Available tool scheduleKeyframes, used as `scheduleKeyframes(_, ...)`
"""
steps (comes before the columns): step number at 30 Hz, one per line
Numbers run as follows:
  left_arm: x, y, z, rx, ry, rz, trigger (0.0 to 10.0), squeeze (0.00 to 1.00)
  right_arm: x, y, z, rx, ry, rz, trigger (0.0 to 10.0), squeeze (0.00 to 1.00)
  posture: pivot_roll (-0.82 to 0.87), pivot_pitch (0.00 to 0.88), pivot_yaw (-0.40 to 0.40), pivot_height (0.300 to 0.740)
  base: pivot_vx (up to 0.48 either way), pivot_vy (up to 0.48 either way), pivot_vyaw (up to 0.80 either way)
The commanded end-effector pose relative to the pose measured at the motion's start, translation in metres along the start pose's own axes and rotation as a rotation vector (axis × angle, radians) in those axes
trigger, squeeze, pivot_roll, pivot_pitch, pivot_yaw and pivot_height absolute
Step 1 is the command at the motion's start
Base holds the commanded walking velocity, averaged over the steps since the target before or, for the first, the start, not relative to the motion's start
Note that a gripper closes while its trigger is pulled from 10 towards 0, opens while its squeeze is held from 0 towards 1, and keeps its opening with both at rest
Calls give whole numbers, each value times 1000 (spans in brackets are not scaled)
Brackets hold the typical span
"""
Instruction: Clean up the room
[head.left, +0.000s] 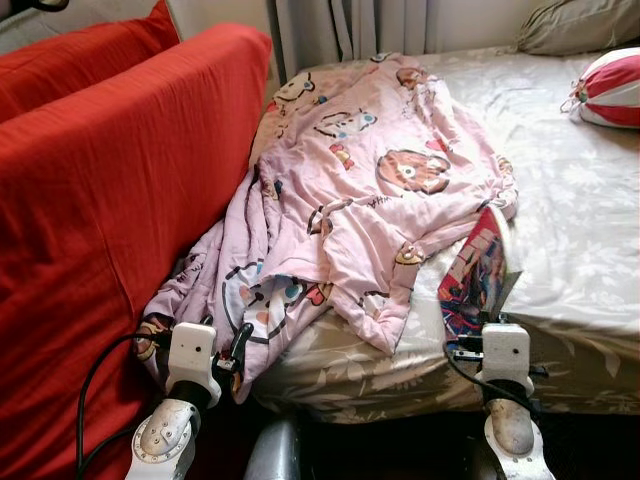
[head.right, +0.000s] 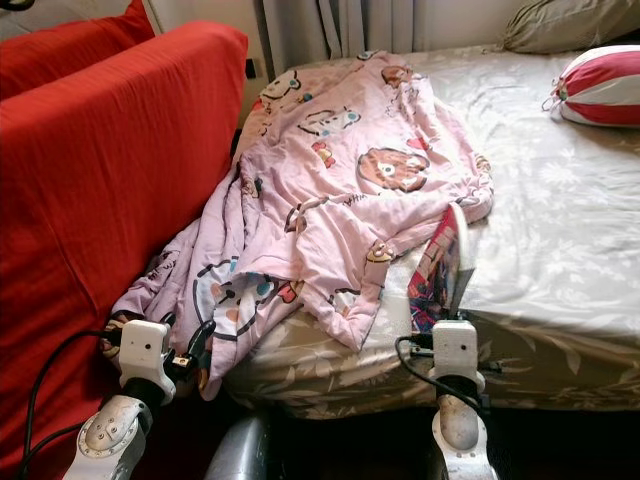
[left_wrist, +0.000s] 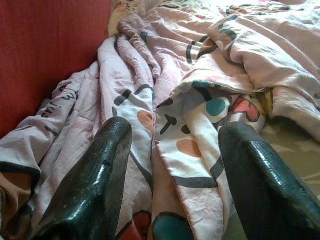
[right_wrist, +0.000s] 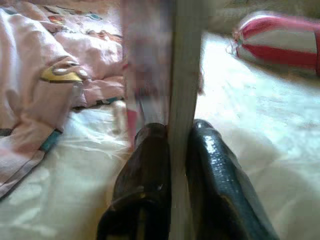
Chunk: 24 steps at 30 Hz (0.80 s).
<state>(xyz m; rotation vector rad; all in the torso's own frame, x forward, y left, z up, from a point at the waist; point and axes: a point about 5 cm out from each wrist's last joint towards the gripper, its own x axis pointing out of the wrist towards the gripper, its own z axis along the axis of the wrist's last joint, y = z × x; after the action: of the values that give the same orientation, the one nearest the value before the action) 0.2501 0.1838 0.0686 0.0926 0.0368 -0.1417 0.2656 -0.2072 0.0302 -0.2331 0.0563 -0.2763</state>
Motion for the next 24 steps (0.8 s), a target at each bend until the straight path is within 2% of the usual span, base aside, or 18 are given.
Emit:
scheduleKeyframes(1,-3,5,-4,19,12,13,10000,0,-1,-11,-13,246,124,-150,0,0,126,0,109,570,0,0,0)
scheduleKeyframes(2,-3,5,-4,19,12,13,10000,0,-3,-13,-20,339,179,-202,0,0,126,0,109,570,0,0,0)
scheduleKeyframes(3,-4,4,-4,22,13,11,10000,0,-9,-18,-33,475,264,-284,0,0,126,0,109,570,0,0,0)
scheduleKeyframes(4,-4,4,-4,23,13,10,10000,0,-11,-18,-38,518,298,-301,0,0,128,0,110,570,0,0,0)
scheduleKeyframes(5,-4,4,-5,24,13,9,10000,0,-17,-20,-49,618,361,-344,0,0,129,0,110,570,0,0,0)
scheduleKeyframes(7,-4,4,-5,25,14,8,10000,0,-22,-22,-57,686,407,-382,0,0,130,0,110,570,0,0,0)
scheduleKeyframes(9,-5,4,-5,26,14,8,10000,0,-25,-23,-61,708,421,-388,0,0,131,0,110,570,0,0,0)
scheduleKeyframes(12,-5,5,-5,27,14,10,10000,0,-24,-23,-58,690,387,-348,0,0,132,0,111,570,0,0,0)
scheduleKeyframes(16,-5,6,-6,32,20,10,10000,0,-11,-17,-35,524,254,-213,0,0,128,0,114,570,0,0,0)
scheduleKeyframes(19,-4,4,-7,29,22,9,10000,0,0,-8,-13,452,135,-115,0,0,121,0,112,570,0,0,0)
scheduleKeyframes(20,-4,4,-7,29,22,9,10000,0,0,-8,-13,452,135,-115,0,0,121,0,112,570,0,0,0)
scheduleKeyframes(21,-3,4,-8,24,22,13,10000,0,5,-4,-1,392,75,-60,0,0,118,0,112,570,0,0,0)
scheduleKeyframes(22,-3,4,-8,22,22,14,10000,0,7,-3,3,371,57,-40,0,0,113,0,109,570,0,0,0)
scheduleKeyframes(23,-2,3,-8,18,22,17,10000,0,9,1,7,354,41,0,1059,0,112,0,108,570,0,0,0)
scheduleKeyframes(24,-2,3,-9,15,22,19,10000,0,10,4,10,346,32,26,1059,0,112,0,108,570,0,0,0)
